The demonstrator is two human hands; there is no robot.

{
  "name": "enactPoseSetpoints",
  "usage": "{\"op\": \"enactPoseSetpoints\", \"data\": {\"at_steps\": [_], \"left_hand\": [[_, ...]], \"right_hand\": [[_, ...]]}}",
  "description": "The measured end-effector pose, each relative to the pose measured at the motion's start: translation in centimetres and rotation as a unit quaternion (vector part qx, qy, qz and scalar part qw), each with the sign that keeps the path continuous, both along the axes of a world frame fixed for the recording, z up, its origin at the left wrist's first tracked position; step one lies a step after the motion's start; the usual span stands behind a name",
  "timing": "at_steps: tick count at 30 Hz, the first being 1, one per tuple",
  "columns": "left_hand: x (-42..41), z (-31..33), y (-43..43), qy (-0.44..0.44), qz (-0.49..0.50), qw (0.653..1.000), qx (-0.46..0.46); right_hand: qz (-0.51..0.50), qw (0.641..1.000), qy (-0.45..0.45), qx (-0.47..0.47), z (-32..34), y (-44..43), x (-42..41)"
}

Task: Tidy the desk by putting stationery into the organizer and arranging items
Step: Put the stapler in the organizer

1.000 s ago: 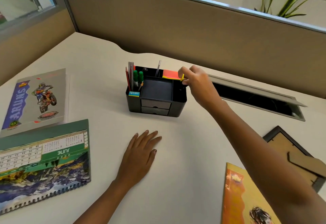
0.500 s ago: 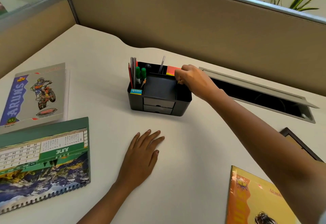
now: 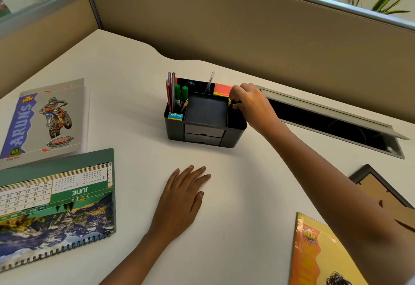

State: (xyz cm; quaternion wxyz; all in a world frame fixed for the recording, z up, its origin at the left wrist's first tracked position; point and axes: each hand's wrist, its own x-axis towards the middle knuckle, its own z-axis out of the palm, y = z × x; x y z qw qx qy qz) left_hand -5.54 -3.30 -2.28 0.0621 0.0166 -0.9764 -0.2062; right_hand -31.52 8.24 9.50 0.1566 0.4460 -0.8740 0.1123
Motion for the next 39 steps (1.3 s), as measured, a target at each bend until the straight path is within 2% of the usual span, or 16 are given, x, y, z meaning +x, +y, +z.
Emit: {"op": "enactPoseSetpoints", "data": {"at_steps": [6,9,12,14,16,18,21,23,27,33,39], "left_hand": [[0.0,0.0,0.0,0.003,-0.002,1.0,-0.004],[0.0,-0.1,0.0,0.014,-0.001,1.0,-0.008],[-0.1,-0.4,0.0,0.028,-0.005,1.0,-0.005],[0.0,-0.5,0.1,0.056,0.0,0.997,0.052],[-0.2,0.4,-0.1,0.084,0.058,0.97,0.219],[-1.0,2.0,-0.8,0.128,0.147,0.916,0.351],[-3.4,5.2,-2.7,0.196,0.273,0.855,0.395],[-5.5,6.7,-4.5,0.168,0.314,0.831,0.427],[-9.3,8.0,-8.2,0.041,0.318,0.788,0.526],[-12.0,8.3,-9.9,-0.015,0.326,0.839,0.435],[-13.2,6.8,-10.8,-0.014,0.308,0.876,0.371]], "right_hand": [[-0.021,0.997,-0.005,-0.068,-0.3,0.5,0.4],[-0.064,0.979,-0.045,-0.188,-0.4,0.8,1.5],[-0.114,0.94,-0.083,-0.312,-0.5,1.4,3.6],[-0.157,0.906,-0.116,-0.375,-1.0,2.1,5.2],[-0.209,0.878,-0.15,-0.403,-1.8,2.4,6.7],[-0.252,0.859,-0.19,-0.404,-2.6,2.3,7.8],[-0.308,0.836,-0.263,-0.369,-3.1,1.9,8.4],[-0.328,0.832,-0.289,-0.341,-3.0,1.7,8.1],[-0.334,0.86,-0.289,-0.257,-2.2,0.9,6.8],[-0.355,0.873,-0.291,-0.165,-0.9,0.1,5.2],[-0.359,0.88,-0.275,-0.145,-1.1,-0.3,5.2]]}}
